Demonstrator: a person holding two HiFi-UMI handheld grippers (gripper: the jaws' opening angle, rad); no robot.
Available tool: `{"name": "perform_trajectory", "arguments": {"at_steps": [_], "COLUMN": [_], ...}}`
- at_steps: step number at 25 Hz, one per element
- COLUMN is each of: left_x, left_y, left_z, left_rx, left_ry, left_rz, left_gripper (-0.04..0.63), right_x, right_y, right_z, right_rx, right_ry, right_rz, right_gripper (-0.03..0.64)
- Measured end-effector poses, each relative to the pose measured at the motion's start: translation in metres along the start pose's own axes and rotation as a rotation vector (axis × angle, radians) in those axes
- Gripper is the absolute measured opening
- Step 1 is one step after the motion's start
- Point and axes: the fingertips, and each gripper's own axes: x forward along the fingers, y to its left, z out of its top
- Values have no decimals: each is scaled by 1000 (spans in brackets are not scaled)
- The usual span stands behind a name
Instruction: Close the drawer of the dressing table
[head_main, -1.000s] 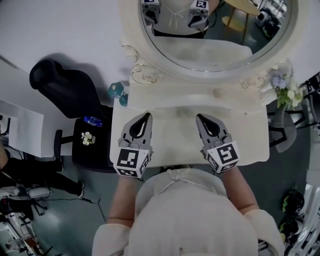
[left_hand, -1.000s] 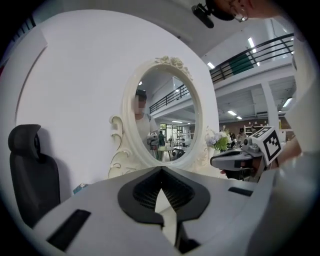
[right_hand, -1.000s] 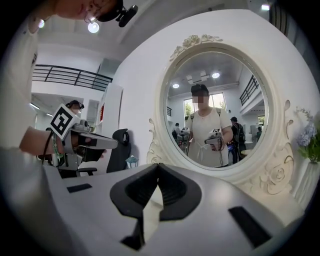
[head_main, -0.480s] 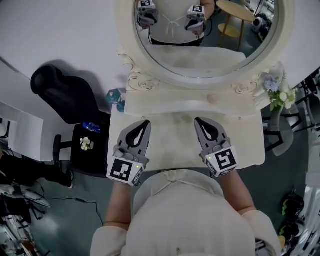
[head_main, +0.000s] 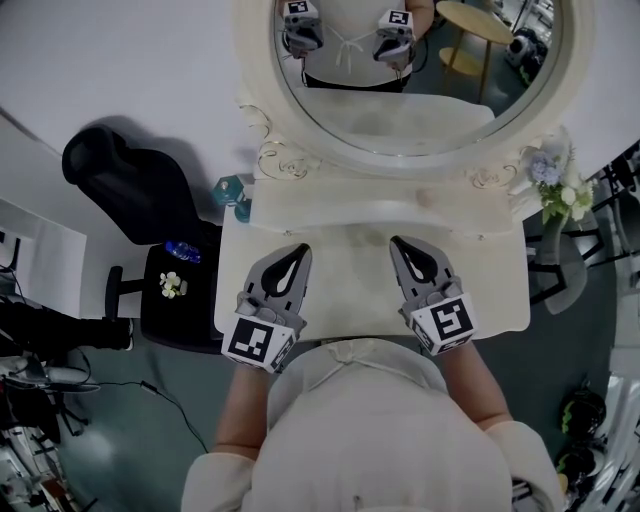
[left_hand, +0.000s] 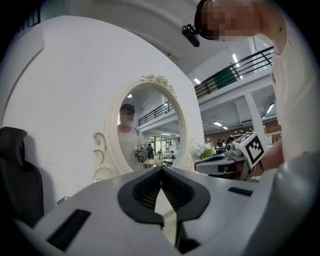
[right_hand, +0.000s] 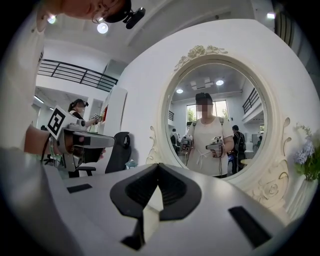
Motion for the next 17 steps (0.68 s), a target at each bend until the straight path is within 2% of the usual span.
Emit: {"name": "perform_trajectory", "arguments": {"at_steps": [17], "left_x": [3], "left_y": [11], "left_z": [-6], "left_rx": [-13], "left_ry": [11], "left_rz": [26], "left_gripper": [18], "right_x": [7], "right_y": [-4], "right_z": [1], "right_rx": [-7], "right_ry": [1], "right_rz": [-5], "right_gripper": [3]}}
